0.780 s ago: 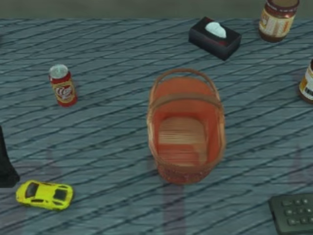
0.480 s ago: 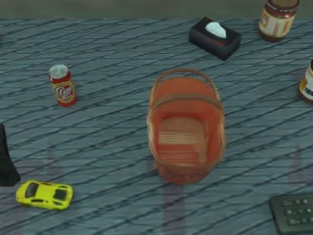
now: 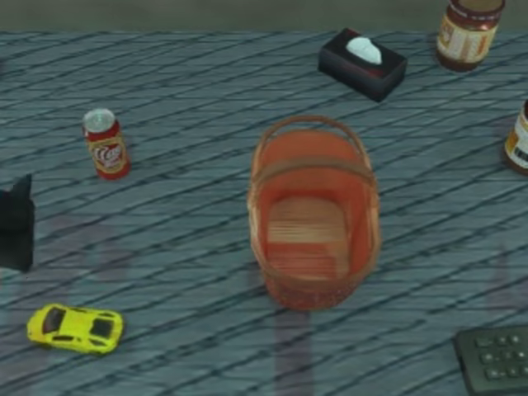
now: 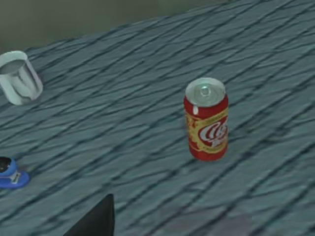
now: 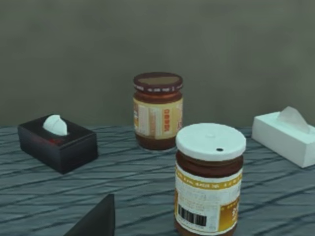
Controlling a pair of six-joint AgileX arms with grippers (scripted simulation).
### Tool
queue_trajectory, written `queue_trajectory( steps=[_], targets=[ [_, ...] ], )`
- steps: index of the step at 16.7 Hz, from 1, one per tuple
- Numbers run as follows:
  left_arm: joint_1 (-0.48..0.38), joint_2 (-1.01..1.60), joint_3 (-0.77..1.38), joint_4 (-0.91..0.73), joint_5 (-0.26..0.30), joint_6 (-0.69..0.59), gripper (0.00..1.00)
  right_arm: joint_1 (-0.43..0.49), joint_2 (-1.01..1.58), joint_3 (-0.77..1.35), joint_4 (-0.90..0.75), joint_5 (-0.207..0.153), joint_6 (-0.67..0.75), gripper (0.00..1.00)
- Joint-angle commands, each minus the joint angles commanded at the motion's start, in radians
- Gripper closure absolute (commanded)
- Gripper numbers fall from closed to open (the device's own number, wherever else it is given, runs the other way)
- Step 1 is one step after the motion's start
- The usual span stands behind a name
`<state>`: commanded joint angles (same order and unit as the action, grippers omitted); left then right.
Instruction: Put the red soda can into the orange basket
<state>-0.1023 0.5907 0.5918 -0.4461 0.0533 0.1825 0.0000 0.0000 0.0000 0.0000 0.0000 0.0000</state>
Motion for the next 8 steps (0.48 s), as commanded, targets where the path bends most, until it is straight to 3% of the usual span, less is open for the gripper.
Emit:
queue_trajectory(
  steps=[8],
  targets=[
    [-0.054,0.835,0.775,-0.518,0.002,0.234,0.0,0.0,0.0,0.0,0.0,0.0,0.0,0.0]
  ],
)
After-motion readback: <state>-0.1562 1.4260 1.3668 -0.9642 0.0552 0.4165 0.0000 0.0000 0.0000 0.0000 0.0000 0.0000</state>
